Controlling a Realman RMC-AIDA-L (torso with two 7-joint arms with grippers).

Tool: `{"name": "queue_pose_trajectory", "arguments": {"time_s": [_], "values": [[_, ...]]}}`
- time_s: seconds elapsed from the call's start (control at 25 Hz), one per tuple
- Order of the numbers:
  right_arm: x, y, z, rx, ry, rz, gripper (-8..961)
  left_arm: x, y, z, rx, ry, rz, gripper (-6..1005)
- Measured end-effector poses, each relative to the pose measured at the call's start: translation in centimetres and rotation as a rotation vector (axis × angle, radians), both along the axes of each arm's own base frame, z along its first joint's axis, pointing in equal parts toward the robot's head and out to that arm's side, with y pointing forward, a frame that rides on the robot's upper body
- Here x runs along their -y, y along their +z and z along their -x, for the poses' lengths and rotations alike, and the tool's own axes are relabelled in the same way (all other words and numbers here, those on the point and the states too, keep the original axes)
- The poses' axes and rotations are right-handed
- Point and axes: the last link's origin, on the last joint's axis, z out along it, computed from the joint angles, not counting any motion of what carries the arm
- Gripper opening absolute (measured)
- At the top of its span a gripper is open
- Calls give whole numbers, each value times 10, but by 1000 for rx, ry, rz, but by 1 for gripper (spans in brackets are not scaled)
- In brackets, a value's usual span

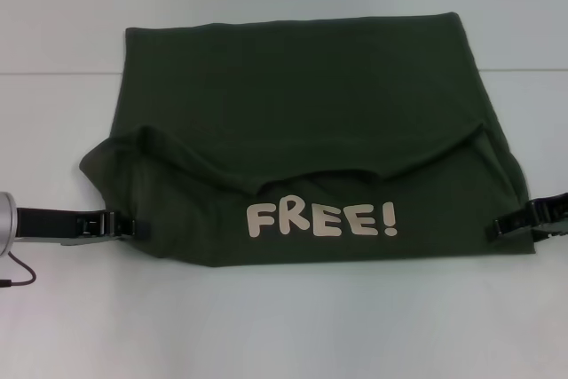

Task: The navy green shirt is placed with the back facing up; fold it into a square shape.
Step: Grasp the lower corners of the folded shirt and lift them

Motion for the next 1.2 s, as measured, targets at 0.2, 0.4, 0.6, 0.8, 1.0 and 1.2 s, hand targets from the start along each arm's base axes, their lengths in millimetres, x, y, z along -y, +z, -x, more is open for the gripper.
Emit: {"name": "queue_pose_trajectory", "arguments": {"time_s": [0.2, 0.4, 0.6, 0.8, 1.0, 1.2], "values": [[-1, -5, 2, -3, 7, 2, 854, 0, 0, 0, 1, 0, 1, 15], [-1, -5, 3, -3, 10, 4, 853, 0, -1, -1, 4, -1, 1, 16], [0, -4, 1, 1, 15, -4, 852, 1, -1, -2, 12, -1, 1, 16], [0, -4, 1, 3, 17, -4, 716, 1, -1, -2, 20, -1, 3, 15], [0, -4, 0, 5, 16, -3, 483, 2, -1, -2, 23, -3, 4, 16], [1, -4, -1, 9, 14, -2, 285, 2, -1, -3, 27, -10, 11, 16]]}}
